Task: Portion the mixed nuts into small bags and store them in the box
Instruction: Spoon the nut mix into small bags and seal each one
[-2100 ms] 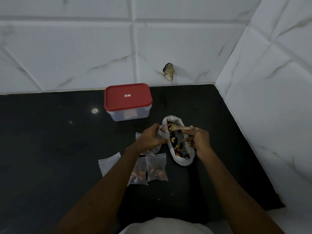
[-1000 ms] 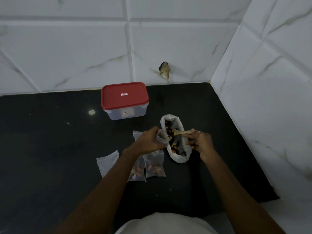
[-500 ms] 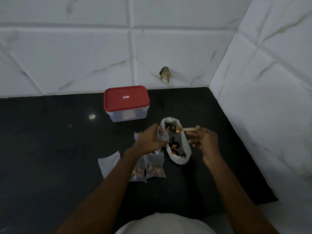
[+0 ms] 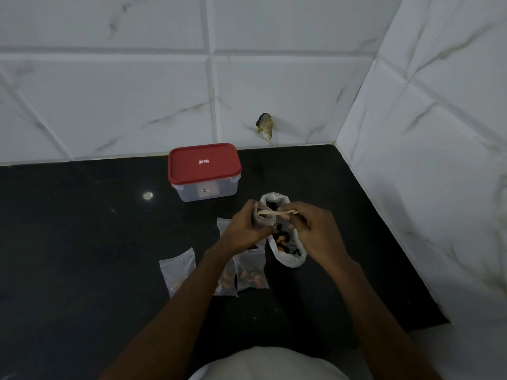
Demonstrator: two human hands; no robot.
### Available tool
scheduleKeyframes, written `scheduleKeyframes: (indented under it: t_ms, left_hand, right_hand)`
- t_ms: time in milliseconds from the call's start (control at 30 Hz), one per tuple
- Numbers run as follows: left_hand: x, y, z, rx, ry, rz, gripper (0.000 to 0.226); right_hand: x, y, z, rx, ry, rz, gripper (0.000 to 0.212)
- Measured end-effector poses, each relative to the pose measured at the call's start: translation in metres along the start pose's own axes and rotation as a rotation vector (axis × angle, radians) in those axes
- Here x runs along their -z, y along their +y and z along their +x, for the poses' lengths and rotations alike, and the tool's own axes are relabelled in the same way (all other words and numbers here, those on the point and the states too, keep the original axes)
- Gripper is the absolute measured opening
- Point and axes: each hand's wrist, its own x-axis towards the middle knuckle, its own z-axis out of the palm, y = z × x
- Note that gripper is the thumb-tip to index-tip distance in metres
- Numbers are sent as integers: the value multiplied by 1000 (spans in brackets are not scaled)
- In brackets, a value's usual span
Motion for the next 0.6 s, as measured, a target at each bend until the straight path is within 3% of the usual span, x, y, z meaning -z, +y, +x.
scheduleKeyframes:
  t_ms: [100, 200, 333, 433, 600]
  left_hand:
    - [1, -1, -2, 8, 25, -40, 36]
    - [0, 2, -3, 16, 12, -69, 36]
    - [2, 0, -5, 76, 63, -151, 40]
    - [0, -1, -11, 118, 120, -189, 44]
    - [-4, 2, -23, 189, 188, -295, 46]
  right_hand:
    - [5, 7, -2, 96, 7, -42, 27]
    - [3, 8, -7, 74, 46, 48, 27]
    - [-3, 12, -6, -303, 353, 461, 11]
    - [-16, 32, -4, -577, 432, 637, 11]
    - [-43, 58, -9, -760, 425, 497, 7]
